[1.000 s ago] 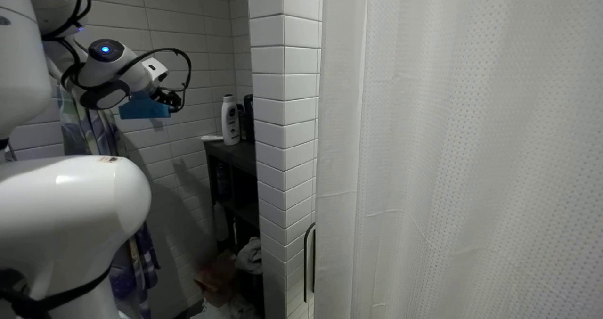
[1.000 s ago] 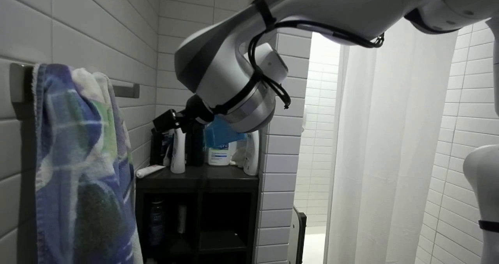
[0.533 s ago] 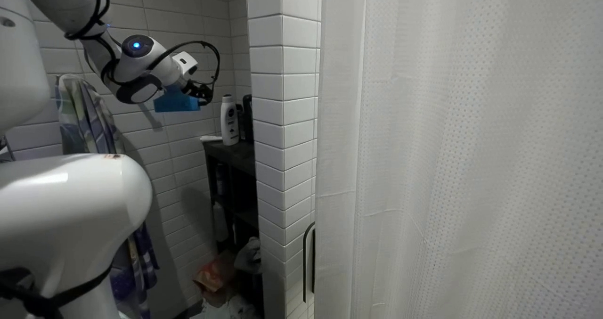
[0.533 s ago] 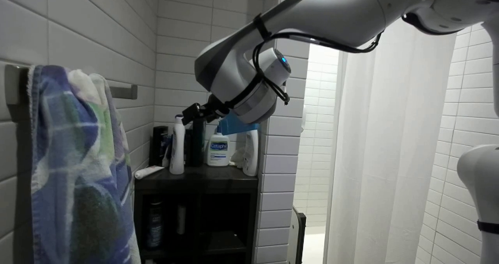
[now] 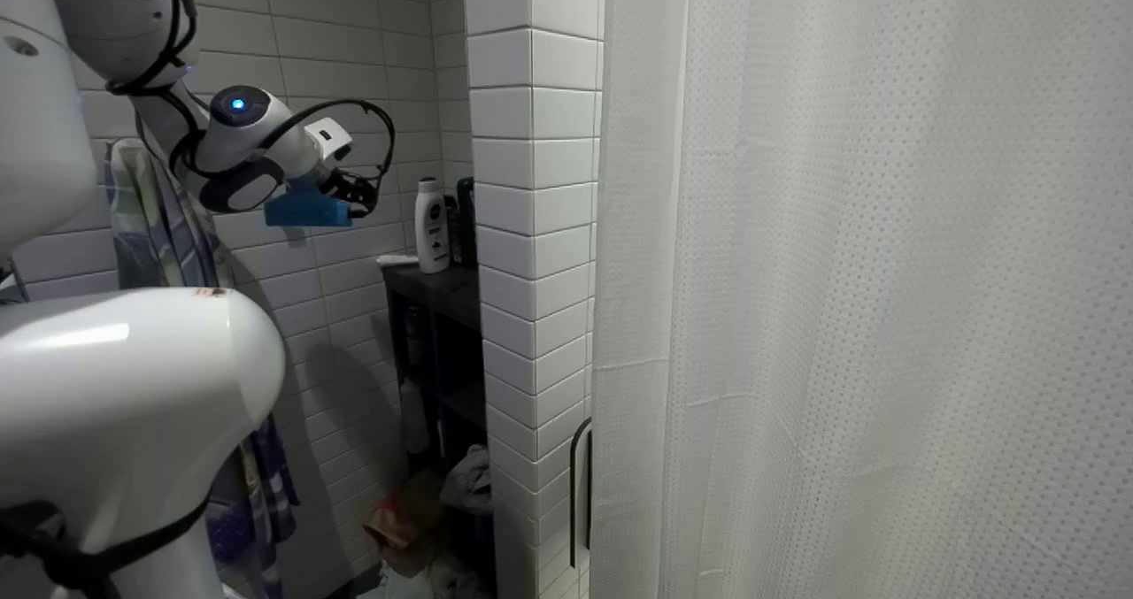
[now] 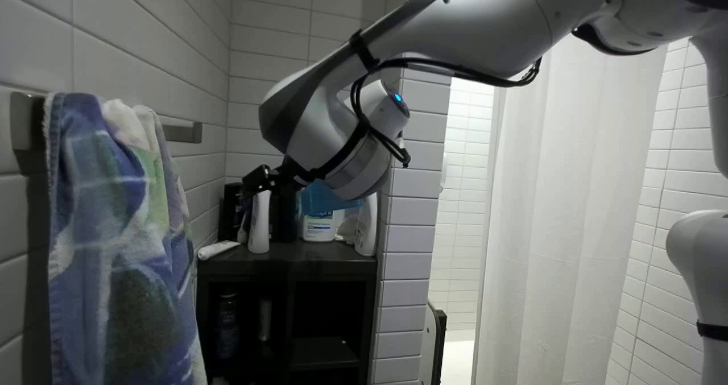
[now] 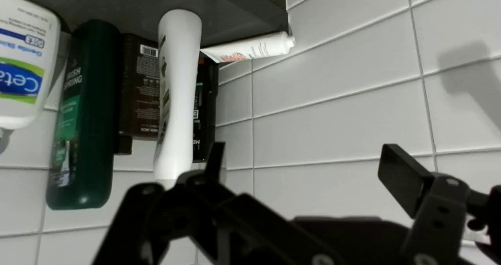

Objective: Move the white Nivea bottle on the left to the right

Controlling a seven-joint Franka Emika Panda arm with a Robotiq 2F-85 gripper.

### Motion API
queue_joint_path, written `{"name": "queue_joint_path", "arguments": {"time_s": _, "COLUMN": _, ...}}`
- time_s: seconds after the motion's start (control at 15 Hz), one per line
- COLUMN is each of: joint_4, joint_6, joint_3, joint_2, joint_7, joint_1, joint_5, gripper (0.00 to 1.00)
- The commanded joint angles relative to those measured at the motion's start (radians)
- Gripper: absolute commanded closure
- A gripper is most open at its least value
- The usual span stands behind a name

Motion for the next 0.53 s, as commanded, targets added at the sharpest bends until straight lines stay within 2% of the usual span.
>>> {"name": "queue_joint_path", "arguments": {"time_s": 0.0, "joint_4": 0.056, "joint_6": 0.005, "joint_3": 0.007, "joint_2": 0.063, "joint_7": 0.056, "joint_1": -0.033, "joint_5": -0.026, "gripper": 0.00}}
{"name": "queue_joint_path", "arguments": {"time_s": 0.47, "joint_4": 0.144, "joint_6": 0.006, "joint_3": 0.024, "joint_2": 0.165, "joint_7": 0.137, "joint_1": -0.109, "joint_5": -0.081, "gripper": 0.00}}
